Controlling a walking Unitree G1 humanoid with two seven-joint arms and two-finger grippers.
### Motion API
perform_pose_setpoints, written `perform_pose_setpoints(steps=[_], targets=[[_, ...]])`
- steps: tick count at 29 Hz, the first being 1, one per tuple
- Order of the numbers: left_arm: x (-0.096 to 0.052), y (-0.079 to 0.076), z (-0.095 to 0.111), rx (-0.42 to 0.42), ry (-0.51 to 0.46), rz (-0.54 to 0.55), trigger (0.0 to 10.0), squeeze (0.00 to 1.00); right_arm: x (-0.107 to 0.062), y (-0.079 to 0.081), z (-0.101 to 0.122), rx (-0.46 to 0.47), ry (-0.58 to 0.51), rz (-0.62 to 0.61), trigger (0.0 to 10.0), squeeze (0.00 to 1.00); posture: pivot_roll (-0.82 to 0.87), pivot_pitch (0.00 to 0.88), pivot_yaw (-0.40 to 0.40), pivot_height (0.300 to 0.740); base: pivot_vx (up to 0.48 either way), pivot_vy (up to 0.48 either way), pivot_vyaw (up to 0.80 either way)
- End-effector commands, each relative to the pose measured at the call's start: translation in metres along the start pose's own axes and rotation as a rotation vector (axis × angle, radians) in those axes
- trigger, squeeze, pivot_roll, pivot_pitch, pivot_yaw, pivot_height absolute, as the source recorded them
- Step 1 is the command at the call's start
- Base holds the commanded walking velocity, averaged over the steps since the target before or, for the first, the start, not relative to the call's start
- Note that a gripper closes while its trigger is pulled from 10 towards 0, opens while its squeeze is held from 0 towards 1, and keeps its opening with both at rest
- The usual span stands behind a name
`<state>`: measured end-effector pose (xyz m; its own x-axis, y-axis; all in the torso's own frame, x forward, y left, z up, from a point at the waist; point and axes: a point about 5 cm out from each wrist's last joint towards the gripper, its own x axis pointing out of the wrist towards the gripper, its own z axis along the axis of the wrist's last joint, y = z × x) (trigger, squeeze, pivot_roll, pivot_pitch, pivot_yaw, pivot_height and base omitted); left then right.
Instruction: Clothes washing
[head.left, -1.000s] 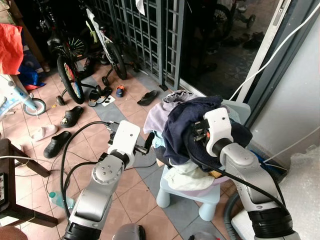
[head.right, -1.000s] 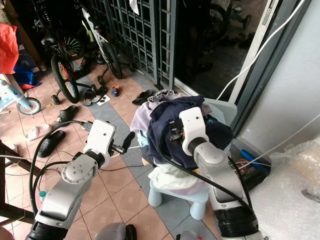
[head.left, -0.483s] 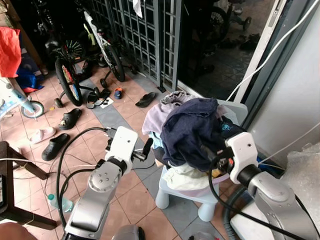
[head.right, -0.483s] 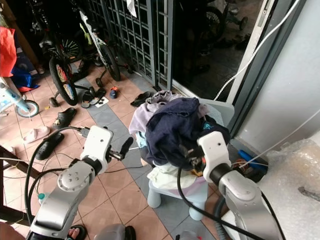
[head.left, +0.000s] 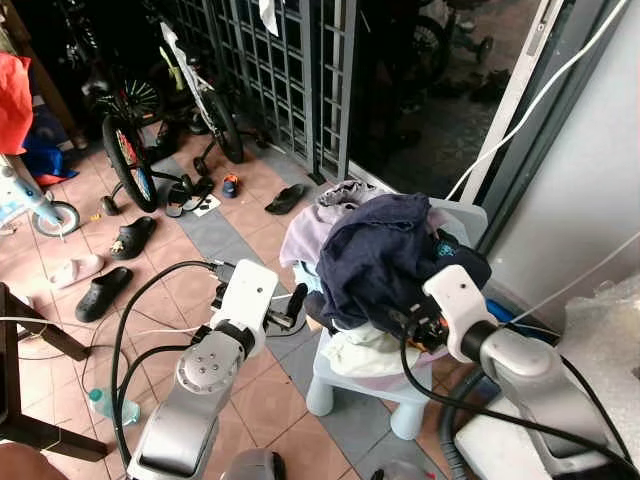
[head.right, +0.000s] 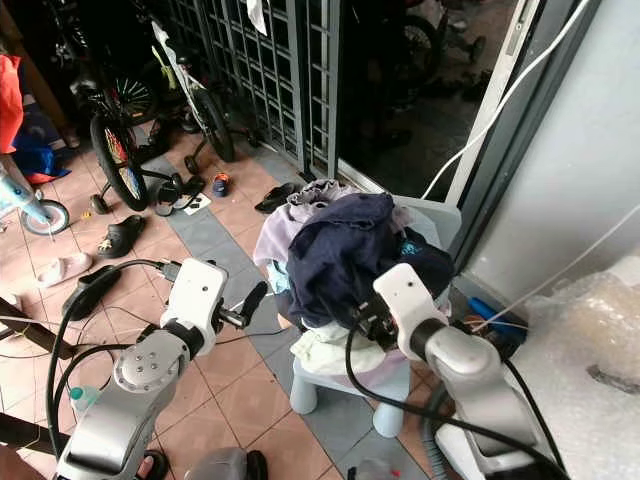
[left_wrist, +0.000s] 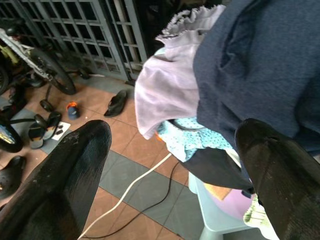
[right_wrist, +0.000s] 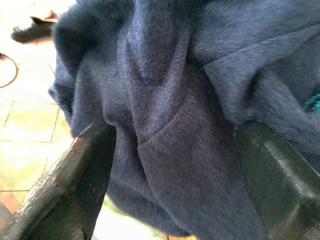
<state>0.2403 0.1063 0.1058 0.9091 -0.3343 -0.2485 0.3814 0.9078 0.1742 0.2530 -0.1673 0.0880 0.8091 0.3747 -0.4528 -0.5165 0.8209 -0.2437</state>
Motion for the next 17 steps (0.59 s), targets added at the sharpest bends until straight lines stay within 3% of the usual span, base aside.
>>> perform_pose_setpoints(steps=[1,2,3,17], targets=[[-0.005,0.005,0.0,0.005,0.009,0.026,10.0,0.0,0.009,0.001,-0.004,0.015,0.018,-0.022,1.6,0.89,0.03,0.055,0.036,0.74,0.0,0.0,0.0],[-0.005,0.005,0.0,0.005,0.009,0.026,10.0,0.0,0.009,0.001,-0.004,0.015,0.018,-0.022,1.6,0.89,0.03,0.055,0.036,0.74,0.0,0.0,0.0],[-0.006,0.004,-0.001,0.006,0.011,0.027,10.0,0.0,0.011,0.0,-0.005,0.016,0.026,-0.031,0.0,0.0,0.04,0.055,0.028,0.74,0.0,0.0,0.0],[-0.009,0.003,-0.001,0.012,0.019,0.032,10.0,0.0,0.009,-0.022,-0.009,0.018,0.062,-0.089,0.0,0.0,0.04,0.066,0.027,0.74,0.0,0.0,0.0]])
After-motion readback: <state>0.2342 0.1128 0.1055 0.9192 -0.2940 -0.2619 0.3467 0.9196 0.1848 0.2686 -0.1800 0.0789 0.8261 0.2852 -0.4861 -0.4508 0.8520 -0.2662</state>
